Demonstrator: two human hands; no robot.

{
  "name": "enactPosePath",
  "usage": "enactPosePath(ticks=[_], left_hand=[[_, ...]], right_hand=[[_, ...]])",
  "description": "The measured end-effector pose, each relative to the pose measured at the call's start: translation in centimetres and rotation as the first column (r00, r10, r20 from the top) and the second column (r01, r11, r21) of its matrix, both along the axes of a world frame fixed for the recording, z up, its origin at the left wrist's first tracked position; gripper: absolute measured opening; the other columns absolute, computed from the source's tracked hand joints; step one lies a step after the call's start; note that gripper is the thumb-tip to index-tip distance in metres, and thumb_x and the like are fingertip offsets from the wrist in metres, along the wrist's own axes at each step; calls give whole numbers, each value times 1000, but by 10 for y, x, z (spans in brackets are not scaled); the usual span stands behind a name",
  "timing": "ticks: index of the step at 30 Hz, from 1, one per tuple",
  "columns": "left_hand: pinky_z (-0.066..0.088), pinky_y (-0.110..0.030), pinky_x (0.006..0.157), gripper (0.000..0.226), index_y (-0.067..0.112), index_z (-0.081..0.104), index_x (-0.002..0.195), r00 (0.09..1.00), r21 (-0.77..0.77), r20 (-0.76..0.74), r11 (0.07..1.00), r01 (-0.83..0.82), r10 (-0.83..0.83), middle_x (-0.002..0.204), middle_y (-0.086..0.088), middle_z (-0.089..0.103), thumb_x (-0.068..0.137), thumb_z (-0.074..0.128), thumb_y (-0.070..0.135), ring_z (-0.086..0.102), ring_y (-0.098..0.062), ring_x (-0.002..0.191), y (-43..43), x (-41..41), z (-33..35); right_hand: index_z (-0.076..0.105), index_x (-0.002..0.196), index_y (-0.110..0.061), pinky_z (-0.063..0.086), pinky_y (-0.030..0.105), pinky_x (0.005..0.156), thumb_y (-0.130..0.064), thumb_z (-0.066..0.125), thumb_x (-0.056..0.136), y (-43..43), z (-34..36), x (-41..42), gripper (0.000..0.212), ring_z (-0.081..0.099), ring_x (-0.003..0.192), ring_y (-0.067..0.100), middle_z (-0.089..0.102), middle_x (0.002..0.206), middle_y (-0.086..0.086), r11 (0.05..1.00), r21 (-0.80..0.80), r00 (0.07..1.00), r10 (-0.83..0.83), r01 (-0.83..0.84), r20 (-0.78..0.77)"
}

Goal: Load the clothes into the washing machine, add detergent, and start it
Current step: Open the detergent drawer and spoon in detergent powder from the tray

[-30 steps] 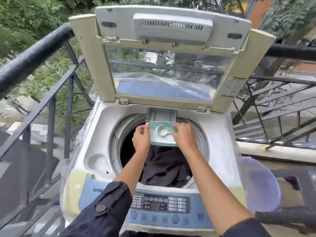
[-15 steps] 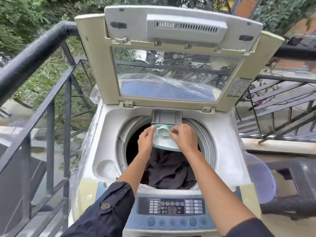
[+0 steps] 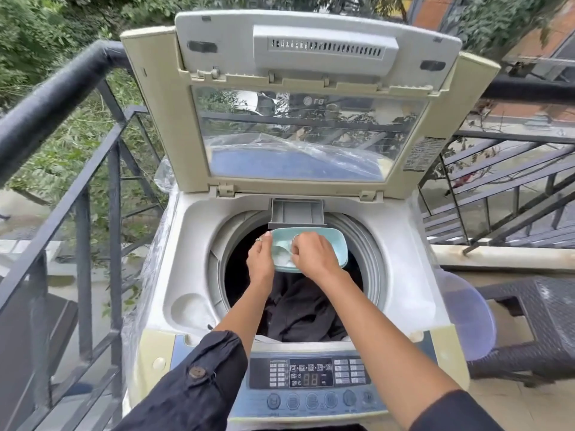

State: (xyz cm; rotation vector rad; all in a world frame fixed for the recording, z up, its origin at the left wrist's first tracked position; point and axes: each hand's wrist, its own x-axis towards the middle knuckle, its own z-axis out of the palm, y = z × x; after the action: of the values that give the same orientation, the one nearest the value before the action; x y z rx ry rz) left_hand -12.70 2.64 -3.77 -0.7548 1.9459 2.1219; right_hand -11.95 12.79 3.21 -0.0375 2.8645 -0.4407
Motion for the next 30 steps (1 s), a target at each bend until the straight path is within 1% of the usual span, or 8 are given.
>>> enactPosePath(ticks=[4, 10, 14, 16, 22, 24, 27, 30], left_hand=[[44, -34, 91, 34, 15, 67, 105, 1000, -42, 10, 999, -3, 3, 111, -7, 65, 95, 48, 41, 60, -22, 103, 2, 3, -5], [45, -32, 85, 34, 15, 67, 100, 999, -83, -6, 996, 33, -34, 113, -9, 63, 92, 51, 44, 60, -22, 100, 2, 4, -12], [42, -26, 83, 34, 13, 68, 105, 999, -85, 6, 996, 41, -40, 116, -6, 62, 93, 51, 41, 58, -18, 102, 3, 7, -15], [41, -24, 82, 35, 12, 67, 110, 999, -89, 5, 995, 48, -48, 117, -6, 61, 93, 52, 39, 58, -18, 103, 3, 9, -14], [45, -27, 85, 39, 14, 70, 105, 991, -103, -36, 987, 127, -131, 115, -8, 62, 90, 52, 46, 60, -22, 106, -2, 11, -21], [45, -27, 83, 37, 12, 69, 108, 993, -76, -31, 991, 109, -111, 116, -10, 62, 93, 52, 40, 59, -24, 108, -5, 11, -22], [48, -35, 86, 38, 11, 69, 107, 994, -31, -38, 994, 102, -103, 115, -14, 63, 93, 52, 42, 61, -28, 105, -8, 9, -26], [47, -28, 76, 39, 11, 68, 103, 997, -34, 6, 996, 78, -78, 111, -16, 64, 93, 51, 44, 60, -21, 91, -10, 8, -26]], right_hand=[[50, 60, -13, 42, 32, 64, 0, 56, 79, 3, 1, -2, 24, 62, 85, 32, 64, 81, 12, 1000, -17, 991, -16, 18, 129], [62, 70, -6, 53, 39, 75, -6, 65, 77, 9, -5, -5, 8, 63, 79, 28, 68, 84, 13, 991, -115, 957, -39, 74, 286], [61, 73, -3, 52, 37, 72, -11, 70, 77, 13, -9, -5, 12, 53, 69, 19, 60, 76, 8, 969, -195, 923, -70, 154, 378], [64, 83, 9, 50, 34, 74, -13, 70, 77, 16, -11, -6, 24, 52, 72, 17, 63, 80, 16, 948, -242, 902, -89, 207, 423], [68, 97, 8, 49, 34, 86, -16, 69, 80, 24, -21, -1, 30, 54, 80, 16, 69, 103, 22, 876, -358, 848, -102, 325, 520], [66, 100, 9, 46, 30, 68, -18, 69, 82, 25, -24, 2, 33, 47, 69, 17, 65, 95, 27, 845, -386, 819, -100, 370, 565], [68, 78, -9, 32, 20, 50, -21, 69, 83, 27, -23, 2, 13, 34, 51, 9, 57, 67, 3, 804, -410, 781, -106, 432, 615], [66, 71, -18, 34, 13, 45, -20, 69, 83, 31, -20, -2, 12, 39, 51, 4, 54, 46, -15, 763, -437, 776, -131, 476, 617]])
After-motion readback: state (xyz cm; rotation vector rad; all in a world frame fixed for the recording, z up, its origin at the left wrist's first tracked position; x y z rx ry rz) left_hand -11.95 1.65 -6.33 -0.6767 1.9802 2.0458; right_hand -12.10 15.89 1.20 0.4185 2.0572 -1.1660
